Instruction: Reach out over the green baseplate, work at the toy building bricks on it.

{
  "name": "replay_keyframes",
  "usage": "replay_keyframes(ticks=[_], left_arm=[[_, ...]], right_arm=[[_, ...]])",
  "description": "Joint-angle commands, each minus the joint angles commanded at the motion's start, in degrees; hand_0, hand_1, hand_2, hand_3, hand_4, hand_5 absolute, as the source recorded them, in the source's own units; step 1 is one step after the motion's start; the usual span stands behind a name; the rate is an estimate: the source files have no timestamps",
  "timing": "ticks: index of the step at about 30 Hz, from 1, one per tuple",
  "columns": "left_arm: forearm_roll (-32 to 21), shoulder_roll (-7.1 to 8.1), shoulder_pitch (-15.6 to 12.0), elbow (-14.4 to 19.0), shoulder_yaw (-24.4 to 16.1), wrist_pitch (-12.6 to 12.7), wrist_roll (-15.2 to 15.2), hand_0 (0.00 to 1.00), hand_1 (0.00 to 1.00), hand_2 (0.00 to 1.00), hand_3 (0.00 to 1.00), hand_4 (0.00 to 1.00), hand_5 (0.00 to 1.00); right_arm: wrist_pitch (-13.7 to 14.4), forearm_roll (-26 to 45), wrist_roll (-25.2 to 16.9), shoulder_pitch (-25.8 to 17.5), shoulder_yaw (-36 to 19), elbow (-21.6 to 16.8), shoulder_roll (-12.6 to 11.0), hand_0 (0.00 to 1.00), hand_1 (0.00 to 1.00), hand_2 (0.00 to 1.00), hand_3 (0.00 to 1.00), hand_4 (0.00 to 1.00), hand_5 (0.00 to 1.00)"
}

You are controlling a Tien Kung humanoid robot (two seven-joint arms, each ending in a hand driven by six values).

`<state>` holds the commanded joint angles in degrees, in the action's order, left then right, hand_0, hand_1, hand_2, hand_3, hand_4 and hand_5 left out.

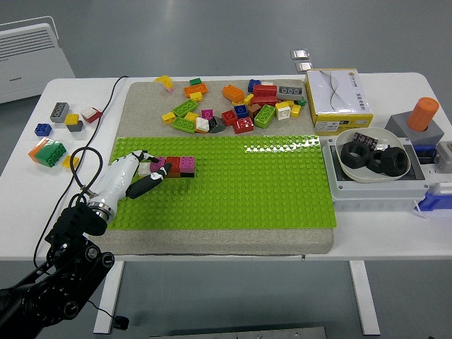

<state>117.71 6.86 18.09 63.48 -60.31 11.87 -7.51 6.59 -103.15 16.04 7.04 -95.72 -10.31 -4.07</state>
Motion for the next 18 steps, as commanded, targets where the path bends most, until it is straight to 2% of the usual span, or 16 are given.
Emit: replay_keyframes(ticks=[18], left_arm=[[-0.26,0.13,-0.18,0.17,0.60,0.19,0.15,0.934,0.929,0.932,0.706,0.793,0.998]], right_arm=[[-0.01,-0.05,0.02,-0.20,-0.10,0.00,0.06,0.520,0.500,0.737,0.816,0.896,0.998]])
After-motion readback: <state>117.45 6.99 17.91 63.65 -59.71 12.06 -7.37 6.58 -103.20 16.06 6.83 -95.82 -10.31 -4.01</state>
